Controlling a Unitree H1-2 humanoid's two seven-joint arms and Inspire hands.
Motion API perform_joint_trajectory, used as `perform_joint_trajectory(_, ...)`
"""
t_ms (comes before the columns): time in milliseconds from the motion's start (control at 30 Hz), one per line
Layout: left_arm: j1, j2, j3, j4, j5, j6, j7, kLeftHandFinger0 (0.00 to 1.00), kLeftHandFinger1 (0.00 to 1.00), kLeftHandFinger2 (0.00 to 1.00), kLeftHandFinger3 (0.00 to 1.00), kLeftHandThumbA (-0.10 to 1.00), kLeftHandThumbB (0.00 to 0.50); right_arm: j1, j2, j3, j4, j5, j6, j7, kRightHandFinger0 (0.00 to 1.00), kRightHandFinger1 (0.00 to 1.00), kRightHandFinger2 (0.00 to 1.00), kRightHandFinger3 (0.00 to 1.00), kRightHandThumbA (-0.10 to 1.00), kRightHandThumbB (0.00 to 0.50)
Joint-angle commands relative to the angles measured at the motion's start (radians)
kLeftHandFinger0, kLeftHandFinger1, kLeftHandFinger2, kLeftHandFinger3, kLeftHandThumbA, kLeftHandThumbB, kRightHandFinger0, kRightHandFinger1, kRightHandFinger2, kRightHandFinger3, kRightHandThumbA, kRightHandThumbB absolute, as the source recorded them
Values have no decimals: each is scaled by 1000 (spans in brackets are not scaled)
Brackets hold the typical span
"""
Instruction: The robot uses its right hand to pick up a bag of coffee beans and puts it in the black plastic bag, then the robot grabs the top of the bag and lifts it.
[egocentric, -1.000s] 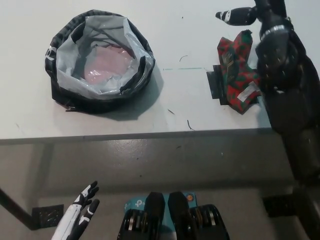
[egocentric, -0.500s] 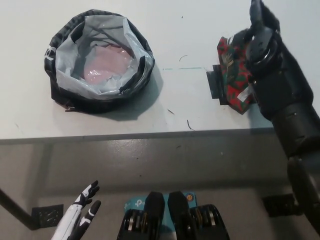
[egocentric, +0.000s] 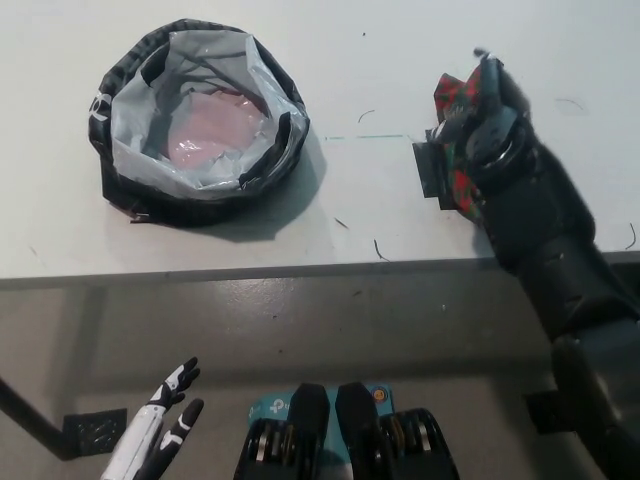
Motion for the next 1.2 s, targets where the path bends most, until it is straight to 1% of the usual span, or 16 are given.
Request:
perform_joint_trajectory(0,-17,19,10,-35,19,-30,5,1000,1000,1000,1000,1000,168,-40,14,35,-11,15,39,-9,1000,1000,1000,1000,1000,370)
perform_joint_trajectory(133,-20,20,16,-36,13,-26,2,1000,1000,1000,1000,1000,204,-31,4,51,30,19,29,-30,1000,1000,1000,1000,968,372)
perform_joint_trajectory(500,-27,19,14,-38,13,-23,0,1000,1000,1000,1000,1000,228,-6,-6,123,134,-4,44,-63,1000,1000,1000,1000,907,415)
perform_joint_trajectory(567,-30,23,16,-41,16,-21,0,1000,1000,1000,1000,1000,234,-14,-5,151,186,-21,73,-89,1000,1000,1000,1000,780,419)
perform_joint_trajectory(667,-31,25,16,-40,19,-20,-1,1000,1000,1000,1000,1000,210,-21,-17,236,251,-80,92,-109,1000,1000,1000,1000,492,390)
perform_joint_trajectory(700,-34,26,17,-40,17,-21,-2,1000,1000,1000,1000,1000,208,-19,-23,273,264,-108,94,-122,451,718,910,1000,210,291)
perform_joint_trajectory(733,-36,27,18,-40,15,-21,-3,1000,1000,1000,1000,1000,207,-19,-28,288,271,-113,88,-125,228,372,611,1000,207,289)
perform_joint_trajectory(767,-39,28,19,-41,13,-21,-4,1000,1000,1000,1000,1000,208,-20,-33,305,279,-110,81,-127,158,284,517,1000,184,284)
perform_joint_trajectory(800,-39,28,19,-41,13,-21,-4,1000,1000,1000,1000,1000,208,-20,-33,305,279,-110,81,-127,158,284,517,1000,184,284)
perform_joint_trajectory(833,-42,27,18,-37,10,-24,-5,1000,1000,1000,1000,1000,210,-15,-40,299,278,-95,59,-148,116,223,451,1000,122,262)
perform_joint_trajectory(900,-39,24,18,-33,7,-30,-3,1000,1000,1000,1000,1000,215,10,-52,227,255,-14,-43,-241,25,141,322,795,-33,288)
perform_joint_trajectory(1033,-36,23,19,-38,15,-19,1,1000,1000,1000,1000,1000,225,28,-53,118,242,79,-166,-289,53,162,331,732,-94,262)
perform_joint_trajectory(1067,-37,24,19,-38,15,-20,0,1000,1000,1000,1000,1000,219,30,-53,101,241,87,-186,-297,38,135,275,636,-99,280)
perform_joint_trajectory(1100,-39,26,19,-38,17,-20,-1,1000,1000,1000,1000,1000,214,36,-52,61,233,120,-222,-306,59,173,317,529,-100,281)
perform_joint_trajectory(1133,-40,26,18,-38,18,-19,-2,1000,1000,1000,1000,1000,213,37,-52,43,232,129,-235,-309,75,189,317,494,-100,282)
perform_joint_trajectory(1167,-42,27,17,-37,20,-25,-2,1000,1000,1000,1000,1000,196,40,-52,-6,229,170,-261,-294,1,20,137,249,-100,255)
